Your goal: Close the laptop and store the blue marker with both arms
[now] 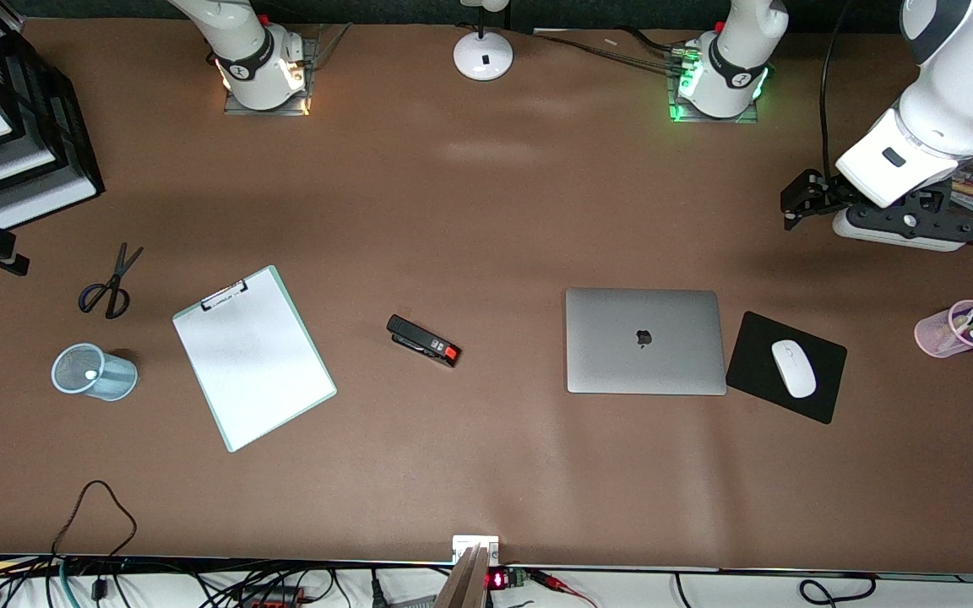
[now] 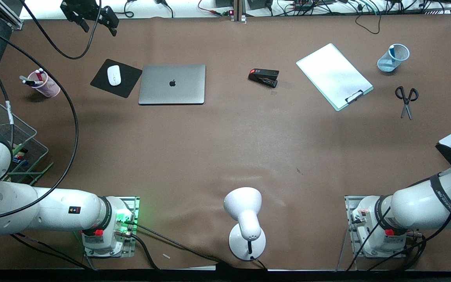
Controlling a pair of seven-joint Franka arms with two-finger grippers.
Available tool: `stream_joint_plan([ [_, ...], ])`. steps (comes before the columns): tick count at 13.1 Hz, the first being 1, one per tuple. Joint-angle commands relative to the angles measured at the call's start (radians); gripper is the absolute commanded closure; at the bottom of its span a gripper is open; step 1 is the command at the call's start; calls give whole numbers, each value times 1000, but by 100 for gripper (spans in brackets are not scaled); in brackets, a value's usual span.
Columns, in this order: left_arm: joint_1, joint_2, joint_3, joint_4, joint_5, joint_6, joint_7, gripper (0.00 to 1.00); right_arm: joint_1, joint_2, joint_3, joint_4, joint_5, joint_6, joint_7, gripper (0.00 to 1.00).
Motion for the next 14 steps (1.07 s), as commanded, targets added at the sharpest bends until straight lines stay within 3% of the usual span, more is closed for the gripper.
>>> stream_joint_plan([
  [1, 10, -2, -9, 9, 4, -5, 23, 0, -52, -148, 83, -207, -25, 85, 11, 0],
  [9, 10, -2, -9, 9, 4, -5, 23, 0, -45, -156, 85, -210, -30, 51, 12, 0],
  [14, 10, -2, -9, 9, 6, -5, 23, 0, -32, -225, 83, -260, -60, 45, 113, 0],
])
